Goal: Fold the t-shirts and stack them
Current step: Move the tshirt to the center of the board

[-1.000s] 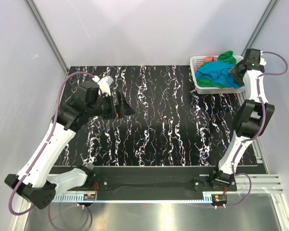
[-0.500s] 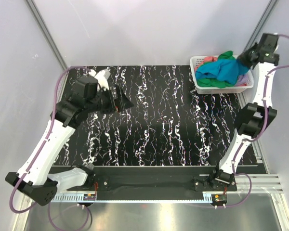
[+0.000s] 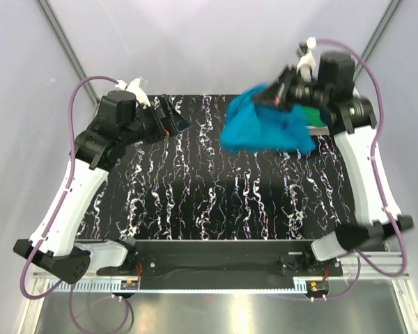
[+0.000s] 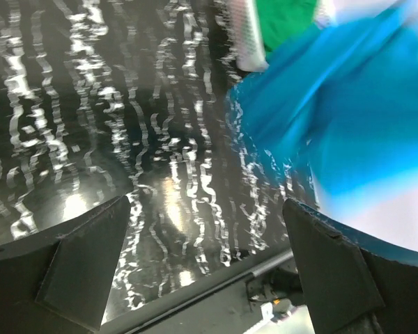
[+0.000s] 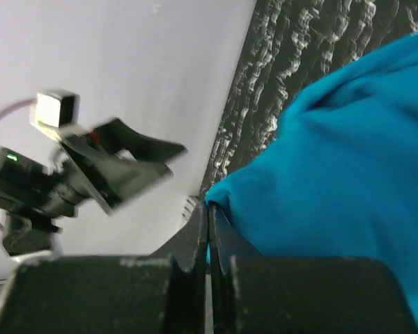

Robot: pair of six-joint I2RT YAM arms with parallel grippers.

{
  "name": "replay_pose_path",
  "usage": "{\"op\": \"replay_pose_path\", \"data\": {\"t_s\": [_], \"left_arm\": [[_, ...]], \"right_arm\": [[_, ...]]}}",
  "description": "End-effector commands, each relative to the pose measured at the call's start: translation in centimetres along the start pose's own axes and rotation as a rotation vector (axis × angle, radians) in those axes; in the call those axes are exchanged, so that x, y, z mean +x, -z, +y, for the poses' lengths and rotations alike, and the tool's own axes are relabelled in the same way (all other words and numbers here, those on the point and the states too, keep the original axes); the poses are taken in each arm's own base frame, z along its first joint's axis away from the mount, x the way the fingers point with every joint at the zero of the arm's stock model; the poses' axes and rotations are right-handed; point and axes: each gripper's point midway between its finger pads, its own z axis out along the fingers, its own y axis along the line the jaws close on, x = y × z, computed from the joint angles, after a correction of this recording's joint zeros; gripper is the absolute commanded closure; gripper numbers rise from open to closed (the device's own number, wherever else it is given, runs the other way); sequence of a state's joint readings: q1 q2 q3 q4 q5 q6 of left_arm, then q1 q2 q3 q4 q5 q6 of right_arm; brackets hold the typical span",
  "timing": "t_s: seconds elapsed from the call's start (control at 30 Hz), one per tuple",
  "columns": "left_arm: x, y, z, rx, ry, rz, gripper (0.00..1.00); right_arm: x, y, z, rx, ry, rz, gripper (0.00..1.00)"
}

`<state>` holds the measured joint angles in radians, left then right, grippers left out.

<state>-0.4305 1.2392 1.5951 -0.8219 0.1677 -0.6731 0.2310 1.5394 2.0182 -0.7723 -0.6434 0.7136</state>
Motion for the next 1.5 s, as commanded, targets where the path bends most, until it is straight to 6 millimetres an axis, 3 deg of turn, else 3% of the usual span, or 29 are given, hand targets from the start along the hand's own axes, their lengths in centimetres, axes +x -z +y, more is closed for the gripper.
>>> {"op": "replay_pose_path", "data": {"t_s": [0.0,0.07,0.1,0.17,0.2,0.23,0.37,0.53,0.63,0.83,0.87,0.93,1.0,1.1,1.23,1.47], "left_arm": [[-0.5,1.2,2.9,-0.128,-0.023,-0.07,0.01],[0.1,1.3,4.1,-0.167,-0.021,-0.067,0.01],[0.5,1.1,4.8,-0.184,-0.012,-0.058,0.01],[2.1,0.3,6.4,-0.216,-0.007,-0.015,0.01],[2.9,-0.1,6.9,-0.221,-0.008,0.01,0.01],[4.3,-0.8,7.8,-0.235,-0.006,0.051,0.01],[9.6,-2.6,10.1,-0.236,0.041,0.211,0.04],[14.6,-3.8,11.8,-0.209,0.104,0.349,0.06],[17.2,-4.2,12.0,-0.173,0.119,0.426,0.08],[22.2,-5.8,11.0,-0.14,0.041,0.58,0.11],[23.3,-6.1,10.6,-0.137,0.025,0.617,0.12],[23.7,-6.7,8.8,-0.068,0.011,0.622,0.16],[24.8,-6.9,7.0,-0.008,-0.036,0.631,0.17],[26.9,-7.1,6.5,-0.018,-0.101,0.674,0.18],[28.1,-8.3,6.4,-0.07,-0.227,0.657,0.21],[29.7,-11.3,6.9,-0.173,-0.308,0.682,0.33]], "right_arm": [[5.9,1.4,-7.1,0.171,-0.15,0.058,1.0],[7.8,1.4,-9.2,0.181,-0.174,0.043,1.0],[11.0,0.7,-12.9,0.249,-0.242,0.107,1.0],[13.6,0.5,-16.1,0.318,-0.271,0.148,1.0],[15.7,0.8,-18.8,0.395,-0.281,0.19,0.98],[16.5,1.0,-19.7,0.421,-0.28,0.208,0.95],[17.8,2.9,-22.4,0.567,-0.24,0.219,0.82],[17.6,4.9,-24.9,0.733,-0.175,0.199,0.87],[18.6,4.8,-26.9,0.798,-0.2,0.247,0.62],[17.2,5.5,-25.8,0.826,-0.166,0.254,0.5],[16.8,5.4,-25.6,0.818,-0.145,0.251,0.47],[16.4,4.2,-25.6,0.757,-0.09,0.278,0.43],[16.7,3.2,-26.3,0.736,-0.079,0.305,0.39],[17.9,3.2,-28.4,0.818,-0.127,0.377,0.38],[18.8,4.2,-27.5,0.781,-0.12,0.348,0.39],[21.5,6.6,-27.9,0.806,-0.132,0.359,0.41]]}}
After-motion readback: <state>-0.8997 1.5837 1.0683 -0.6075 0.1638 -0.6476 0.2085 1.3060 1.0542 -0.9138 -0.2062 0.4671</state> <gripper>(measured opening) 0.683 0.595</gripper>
